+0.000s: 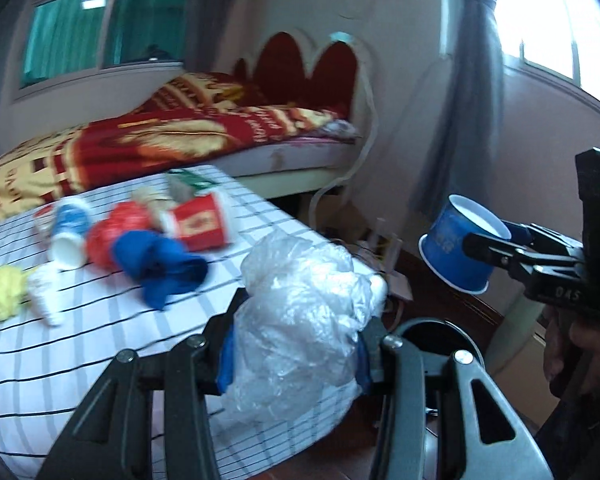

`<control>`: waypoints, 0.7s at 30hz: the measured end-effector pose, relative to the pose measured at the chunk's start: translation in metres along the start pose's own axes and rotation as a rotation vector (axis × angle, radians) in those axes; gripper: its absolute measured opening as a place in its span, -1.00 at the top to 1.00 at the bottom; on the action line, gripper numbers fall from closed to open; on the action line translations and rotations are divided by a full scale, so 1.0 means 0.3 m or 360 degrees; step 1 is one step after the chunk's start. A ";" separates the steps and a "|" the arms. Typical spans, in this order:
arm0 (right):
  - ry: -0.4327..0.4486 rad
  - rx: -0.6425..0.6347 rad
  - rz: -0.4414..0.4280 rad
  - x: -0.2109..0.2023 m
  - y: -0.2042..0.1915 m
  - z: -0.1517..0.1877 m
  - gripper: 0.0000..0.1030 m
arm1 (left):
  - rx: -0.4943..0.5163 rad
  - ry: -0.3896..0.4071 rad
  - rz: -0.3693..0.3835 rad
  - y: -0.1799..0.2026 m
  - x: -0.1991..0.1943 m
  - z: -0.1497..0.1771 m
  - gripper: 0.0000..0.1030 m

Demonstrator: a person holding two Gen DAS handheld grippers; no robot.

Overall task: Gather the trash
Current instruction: 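Carry both items over the black bin and open both tools to drop them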

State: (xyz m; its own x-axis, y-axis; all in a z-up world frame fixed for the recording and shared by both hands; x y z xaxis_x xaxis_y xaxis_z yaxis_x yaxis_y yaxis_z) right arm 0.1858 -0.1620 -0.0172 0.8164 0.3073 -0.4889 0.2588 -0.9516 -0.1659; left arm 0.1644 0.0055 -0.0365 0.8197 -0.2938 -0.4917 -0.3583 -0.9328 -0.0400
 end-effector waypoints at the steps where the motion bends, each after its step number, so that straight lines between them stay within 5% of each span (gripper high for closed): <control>1: 0.0000 0.0020 0.0023 -0.012 0.037 0.008 -0.47 | 0.0022 -0.0003 0.0033 0.038 0.016 -0.006 0.09; 21: -0.0115 0.0255 0.0344 -0.127 0.548 0.283 -0.47 | 0.0259 -0.0165 0.0486 0.579 0.302 0.055 0.09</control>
State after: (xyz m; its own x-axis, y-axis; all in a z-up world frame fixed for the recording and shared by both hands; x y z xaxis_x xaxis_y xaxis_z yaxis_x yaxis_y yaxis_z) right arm 0.1534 -0.3293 -0.0987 0.8035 0.1027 -0.5864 -0.0070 -0.9833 -0.1819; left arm 0.1689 -0.1797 -0.1022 0.6172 -0.5235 -0.5874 -0.6530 -0.7573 -0.0112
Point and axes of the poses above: each gripper's, at about its wrist camera, not at the fingertips, and x roughly the way its jaws point, y to its right, z to its underside, the point moved 8 cm from there along x, roughly the way its jaws point, and after that the axes turned 11 degrees about x, right-handed, at the moved point
